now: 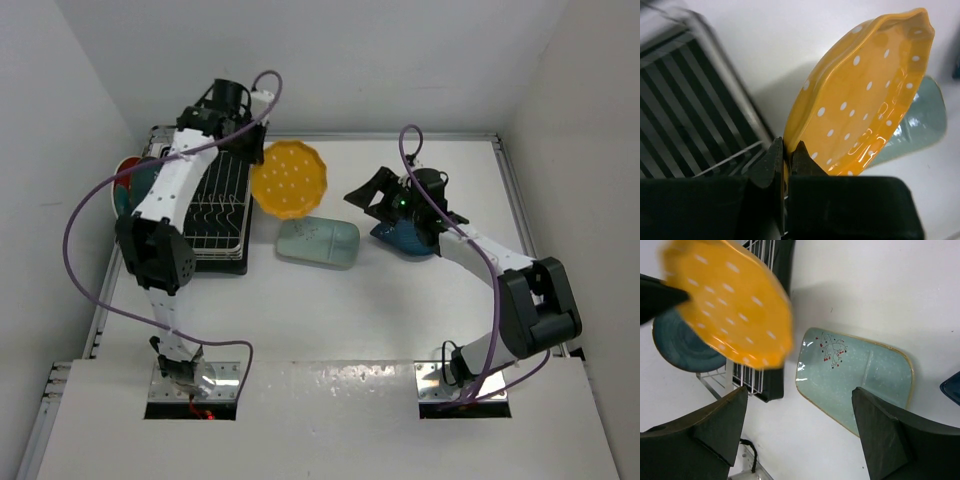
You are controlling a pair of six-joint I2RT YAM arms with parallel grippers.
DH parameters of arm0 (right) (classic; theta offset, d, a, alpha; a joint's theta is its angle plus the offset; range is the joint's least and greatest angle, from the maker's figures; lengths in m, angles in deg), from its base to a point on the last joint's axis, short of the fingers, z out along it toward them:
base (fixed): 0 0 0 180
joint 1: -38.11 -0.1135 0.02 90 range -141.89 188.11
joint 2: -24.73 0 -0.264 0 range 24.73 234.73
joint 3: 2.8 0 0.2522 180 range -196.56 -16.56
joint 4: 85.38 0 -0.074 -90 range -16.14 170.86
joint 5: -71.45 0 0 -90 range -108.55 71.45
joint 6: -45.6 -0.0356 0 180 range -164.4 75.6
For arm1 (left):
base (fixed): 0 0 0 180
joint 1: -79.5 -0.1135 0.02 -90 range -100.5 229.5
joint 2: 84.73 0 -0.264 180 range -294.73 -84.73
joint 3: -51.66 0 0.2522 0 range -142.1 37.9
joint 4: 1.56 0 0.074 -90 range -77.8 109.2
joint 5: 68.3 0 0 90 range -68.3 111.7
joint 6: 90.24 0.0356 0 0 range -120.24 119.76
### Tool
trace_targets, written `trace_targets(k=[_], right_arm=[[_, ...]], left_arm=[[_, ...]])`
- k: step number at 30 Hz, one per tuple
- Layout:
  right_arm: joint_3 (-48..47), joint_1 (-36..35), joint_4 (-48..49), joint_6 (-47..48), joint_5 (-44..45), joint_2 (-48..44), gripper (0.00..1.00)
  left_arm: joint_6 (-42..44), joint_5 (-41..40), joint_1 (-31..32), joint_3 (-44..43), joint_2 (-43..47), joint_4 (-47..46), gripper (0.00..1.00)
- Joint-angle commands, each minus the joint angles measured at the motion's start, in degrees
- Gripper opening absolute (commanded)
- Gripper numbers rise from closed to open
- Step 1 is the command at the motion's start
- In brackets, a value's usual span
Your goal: Load the plates into the dish rack
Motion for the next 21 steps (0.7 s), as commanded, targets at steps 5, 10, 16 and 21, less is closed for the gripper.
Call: trace_targets(k=[5, 10, 16, 21], right_arm=[[-2.1, 0.0, 0.6, 1.5, -0.7, -1.9, 0.84], [-1.9, 0.1, 0.3, 1.9, -0.5, -2.2, 0.84], [-3.8, 0.2, -1.0, 1.6, -0.8, -1.8, 0.84], [-7.6, -0.1, -5.1, 2.7, -0.7, -1.0, 0.84]], left_arm=[[-2.2, -23.3, -1.8, -9.3, 14.6, -4.5, 0.00], [0.8, -46.0, -2.9, -9.9, 18.0, -5.1, 0.00], [-2.9, -65.6, -4.0, -0.2, 24.0, -8.9, 0.00], [-5.2, -66.0, -4.0, 11.0, 29.8, -10.0, 0.00]])
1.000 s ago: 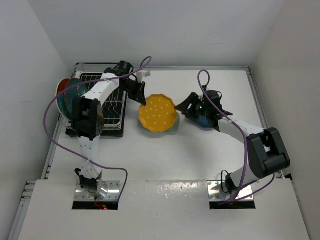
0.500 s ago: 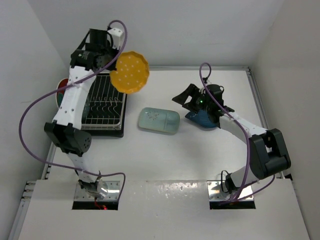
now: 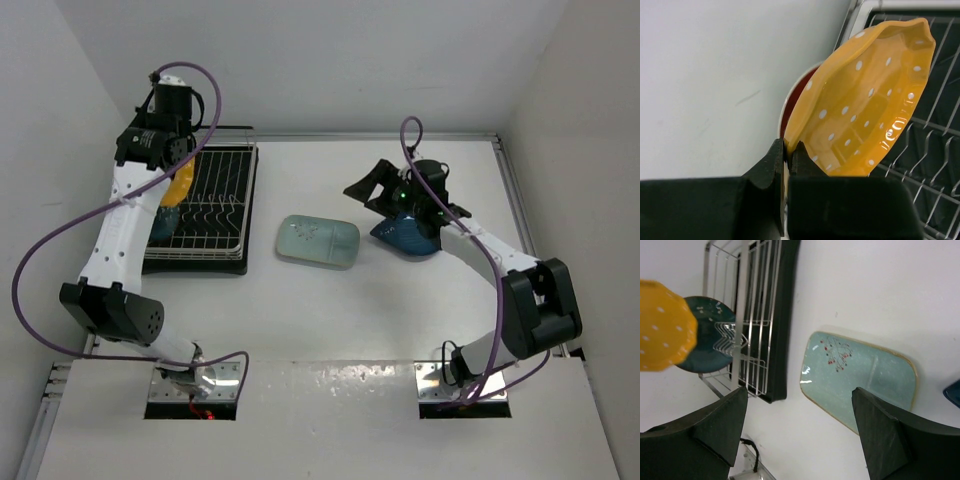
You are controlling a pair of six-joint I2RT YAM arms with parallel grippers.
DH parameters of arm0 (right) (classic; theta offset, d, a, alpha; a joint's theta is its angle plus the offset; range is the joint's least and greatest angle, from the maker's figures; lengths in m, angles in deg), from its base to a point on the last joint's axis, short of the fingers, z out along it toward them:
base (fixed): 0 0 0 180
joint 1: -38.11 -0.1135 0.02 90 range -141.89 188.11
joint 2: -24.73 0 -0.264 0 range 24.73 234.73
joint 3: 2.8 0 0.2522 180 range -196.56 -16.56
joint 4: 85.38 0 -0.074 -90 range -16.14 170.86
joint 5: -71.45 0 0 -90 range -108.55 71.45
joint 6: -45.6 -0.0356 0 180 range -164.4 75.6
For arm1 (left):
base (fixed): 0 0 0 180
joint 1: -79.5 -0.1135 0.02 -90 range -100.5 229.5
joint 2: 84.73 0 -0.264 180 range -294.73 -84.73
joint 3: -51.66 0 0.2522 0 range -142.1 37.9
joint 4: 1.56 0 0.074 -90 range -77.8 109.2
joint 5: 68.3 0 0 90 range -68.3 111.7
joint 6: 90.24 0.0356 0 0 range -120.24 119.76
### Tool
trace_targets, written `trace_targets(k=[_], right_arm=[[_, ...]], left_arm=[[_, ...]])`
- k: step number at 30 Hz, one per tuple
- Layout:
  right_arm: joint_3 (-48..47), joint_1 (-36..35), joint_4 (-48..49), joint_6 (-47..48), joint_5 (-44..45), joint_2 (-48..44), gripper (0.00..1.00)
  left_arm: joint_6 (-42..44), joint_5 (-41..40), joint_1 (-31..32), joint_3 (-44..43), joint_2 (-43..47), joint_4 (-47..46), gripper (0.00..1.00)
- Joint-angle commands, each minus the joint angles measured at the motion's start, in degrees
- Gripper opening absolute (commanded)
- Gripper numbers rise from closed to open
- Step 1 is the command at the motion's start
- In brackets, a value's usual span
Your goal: Load the plates into the dish rack
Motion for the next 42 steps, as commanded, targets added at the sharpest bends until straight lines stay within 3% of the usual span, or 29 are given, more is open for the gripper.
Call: trace_targets(k=[1, 11, 14, 18, 28, 42], right_arm=[[-4.0, -0.4, 0.0, 1.4, 0.1, -1.0, 0.84], [4.3, -2.9, -3.1, 7.3, 9.2, -10.4, 0.84], [7.4, -2.8, -3.9, 9.4, 11.6, -13.9, 0.84], [9.5, -2.0, -5.0, 10.8, 13.3, -16.7, 0.84], [9.8, -1.5, -5.9, 10.2, 12.9, -16.8, 0.84], [9.3, -1.2, -7.0, 10.8, 13.8, -17.0, 0.84]], left_arm=[[-4.1, -6.2, 0.1, 2.5, 6.8, -7.4, 0.00], [-3.6, -11.5, 0.1, 8.0, 8.4, -9.9, 0.00], [-6.8, -14.5, 0.1, 8.0, 7.8, -11.0, 0.00], [-7.5, -17.4, 0.1, 14.9, 8.4, -15.0, 0.00], [3.2, -26.8, 3.0, 28.3, 10.6, -34.2, 0.00], [14.1, -27.4, 3.6, 37.9, 11.1, -49.6, 0.00]])
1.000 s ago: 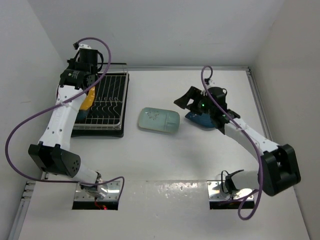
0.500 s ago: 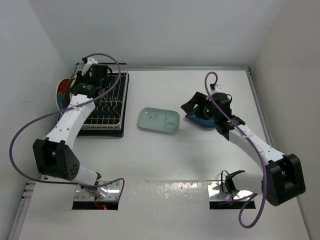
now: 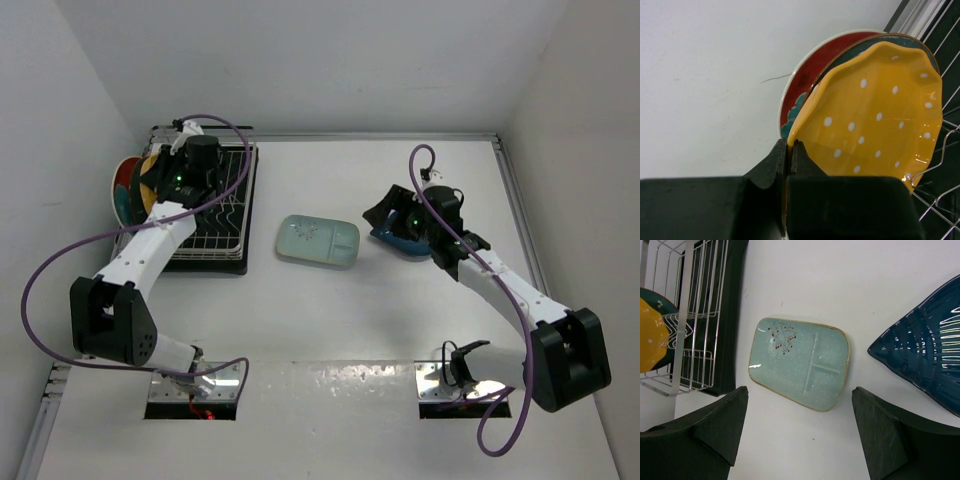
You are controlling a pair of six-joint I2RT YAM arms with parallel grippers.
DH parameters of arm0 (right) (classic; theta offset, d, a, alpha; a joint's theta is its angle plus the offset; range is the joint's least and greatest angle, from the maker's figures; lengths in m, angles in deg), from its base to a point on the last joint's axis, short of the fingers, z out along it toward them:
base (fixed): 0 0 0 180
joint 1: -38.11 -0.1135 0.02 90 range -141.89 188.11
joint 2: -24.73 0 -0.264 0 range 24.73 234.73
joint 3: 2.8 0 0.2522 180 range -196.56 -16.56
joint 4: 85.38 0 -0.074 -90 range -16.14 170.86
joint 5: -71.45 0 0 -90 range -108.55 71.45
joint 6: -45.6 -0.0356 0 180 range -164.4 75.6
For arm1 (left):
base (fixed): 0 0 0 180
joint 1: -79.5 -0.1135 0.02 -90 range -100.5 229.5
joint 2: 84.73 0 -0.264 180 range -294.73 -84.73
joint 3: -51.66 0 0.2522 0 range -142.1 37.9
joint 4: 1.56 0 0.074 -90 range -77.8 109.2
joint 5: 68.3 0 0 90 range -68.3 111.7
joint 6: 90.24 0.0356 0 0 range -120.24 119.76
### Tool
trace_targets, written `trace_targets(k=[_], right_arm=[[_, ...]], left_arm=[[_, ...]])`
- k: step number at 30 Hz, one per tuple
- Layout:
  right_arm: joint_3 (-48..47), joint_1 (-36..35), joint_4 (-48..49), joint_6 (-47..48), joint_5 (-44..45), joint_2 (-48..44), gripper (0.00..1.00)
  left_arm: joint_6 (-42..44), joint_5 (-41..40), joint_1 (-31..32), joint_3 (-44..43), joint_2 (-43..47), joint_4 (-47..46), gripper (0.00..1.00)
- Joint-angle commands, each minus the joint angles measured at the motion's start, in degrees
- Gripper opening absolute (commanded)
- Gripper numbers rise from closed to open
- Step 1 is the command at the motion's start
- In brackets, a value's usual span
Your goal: Load the plates into the dish rack
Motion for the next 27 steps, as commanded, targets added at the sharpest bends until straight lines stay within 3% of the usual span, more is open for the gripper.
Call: trace_targets(k=[1, 8, 20, 27], right_arm=[[-1.1, 0.4, 0.4, 1.2, 0.9, -1.2, 0.84], [-2.1, 0.6, 0.2, 2.2, 1.1, -0.8, 0.84], [-1.0, 2.3, -0.6, 2.8, 1.1, -3.1, 0.84], [-0.6, 2.4, -0.3, 2.5, 0.6, -3.3, 0.84]], left_arm=[[5.9, -4.6, 0.4, -1.8, 3.3, -11.3, 0.00], [14.6, -3.1, 0.4, -5.1, 2.7, -15.8, 0.00], [19.9, 2.6, -0.3, 7.9, 3.3, -24.7, 0.00], [19.1, 8.2, -0.9, 11.1, 3.9, -22.3, 0.00]])
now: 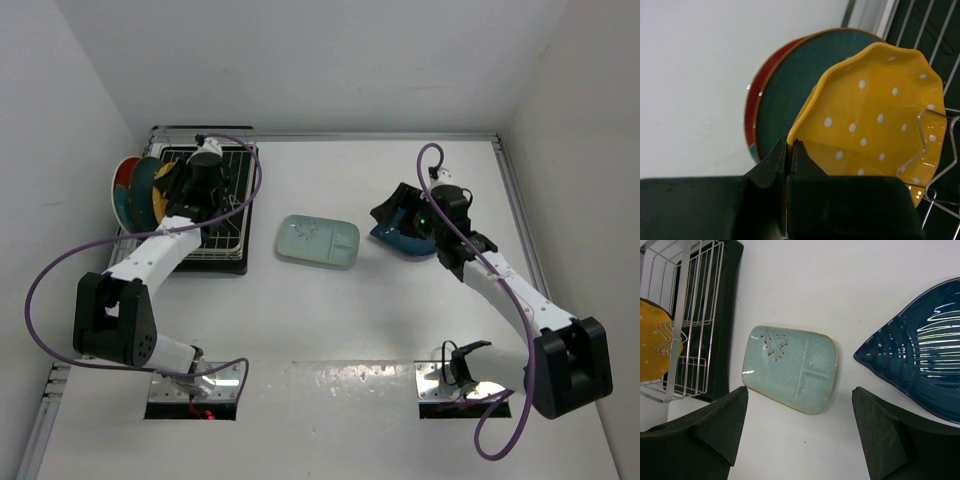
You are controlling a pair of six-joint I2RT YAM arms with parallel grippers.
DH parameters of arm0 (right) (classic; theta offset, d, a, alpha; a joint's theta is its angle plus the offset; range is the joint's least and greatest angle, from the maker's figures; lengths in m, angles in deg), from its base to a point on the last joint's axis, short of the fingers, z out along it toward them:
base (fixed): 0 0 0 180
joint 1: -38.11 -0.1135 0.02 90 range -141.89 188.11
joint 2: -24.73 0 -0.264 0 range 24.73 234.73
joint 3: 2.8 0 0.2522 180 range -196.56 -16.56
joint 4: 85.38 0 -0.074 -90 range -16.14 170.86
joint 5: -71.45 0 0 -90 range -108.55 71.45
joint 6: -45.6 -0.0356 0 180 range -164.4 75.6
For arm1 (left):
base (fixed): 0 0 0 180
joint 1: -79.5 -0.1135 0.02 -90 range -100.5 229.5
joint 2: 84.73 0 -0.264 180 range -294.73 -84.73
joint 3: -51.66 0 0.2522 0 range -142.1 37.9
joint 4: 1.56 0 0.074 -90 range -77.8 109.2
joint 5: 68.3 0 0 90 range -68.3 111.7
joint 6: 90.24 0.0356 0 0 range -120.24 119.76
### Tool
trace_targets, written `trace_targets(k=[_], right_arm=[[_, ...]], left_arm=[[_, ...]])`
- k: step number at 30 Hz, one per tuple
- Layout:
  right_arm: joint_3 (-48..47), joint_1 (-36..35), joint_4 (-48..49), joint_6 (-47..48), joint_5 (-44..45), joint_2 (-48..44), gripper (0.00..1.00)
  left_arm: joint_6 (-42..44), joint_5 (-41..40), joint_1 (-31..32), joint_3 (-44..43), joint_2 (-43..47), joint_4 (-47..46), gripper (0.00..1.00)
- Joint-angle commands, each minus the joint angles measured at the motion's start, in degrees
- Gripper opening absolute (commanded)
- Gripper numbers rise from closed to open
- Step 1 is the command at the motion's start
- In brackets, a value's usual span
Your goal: Load the plates into the dish rack
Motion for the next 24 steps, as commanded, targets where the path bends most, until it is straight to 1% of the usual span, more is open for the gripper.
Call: trace_targets(k=[1, 5, 11, 16, 17, 18, 19, 20, 21, 22, 23, 24], right_arm=[[-0.7, 0.1, 1.1, 0.7, 0.1, -1.2, 0.84], [-0.7, 0.2, 0.5, 0.9, -0.2, -1.5, 0.84], [-0.5, 0.2, -0.1, 0.8, -0.8, -1.4, 0.84], [-0.8, 0.2, -0.4, 0.7, -1.0, -1.4, 0.84], [-1.0, 0.1, -0.3, 0.7, -1.2, -1.4, 0.85], [-0.9, 0.1, -0.4, 0.6, -1.4, -1.4, 0.85], [-0.9, 0.1, -0.4, 0.6, -1.5, -1.3, 0.85], [-1.0, 0.1, -0.5, 0.6, -2.2, -1.1, 0.87], [-1.1, 0.1, -0.7, 0.6, -2.3, -0.3, 0.89], [-1.2, 0.1, -0.7, 0.9, -2.9, 0.0, 0.89], [-2.3, 0.2, -2.7, 1.1, -4.2, 0.7, 0.89], [-2.7, 0.1, -4.3, 1.3, -4.7, 2.1, 0.89]], left_arm=[[1.7, 1.4, -1.1, 0.3, 4.2, -3.4, 0.00], [-1.5, 5.4, -1.6, 1.0, 4.2, 2.7, 0.00], [-5.1, 6.7, -4.5, -0.1, 3.0, 6.5, 0.00], [-5.8, 8.1, -5.0, -0.7, 3.0, 7.8, 0.00], [-5.8, 8.7, -5.0, -1.3, 3.0, 8.4, 0.00], [-5.8, 8.7, -5.0, -1.3, 3.0, 8.9, 0.02], [-5.8, 8.7, -5.0, -2.1, 2.4, 8.9, 0.09], [-5.8, 8.7, -5.0, -2.1, 2.4, 10.4, 0.17], [-5.8, 8.7, -5.0, -3.4, 1.8, 11.0, 0.28], [-6.4, 8.7, -5.0, -4.0, 1.1, 11.6, 0.32], [-7.0, 8.7, -5.0, -4.7, 1.1, 13.2, 0.38], [-7.0, 9.3, -5.0, -6.3, 1.1, 14.0, 0.51]])
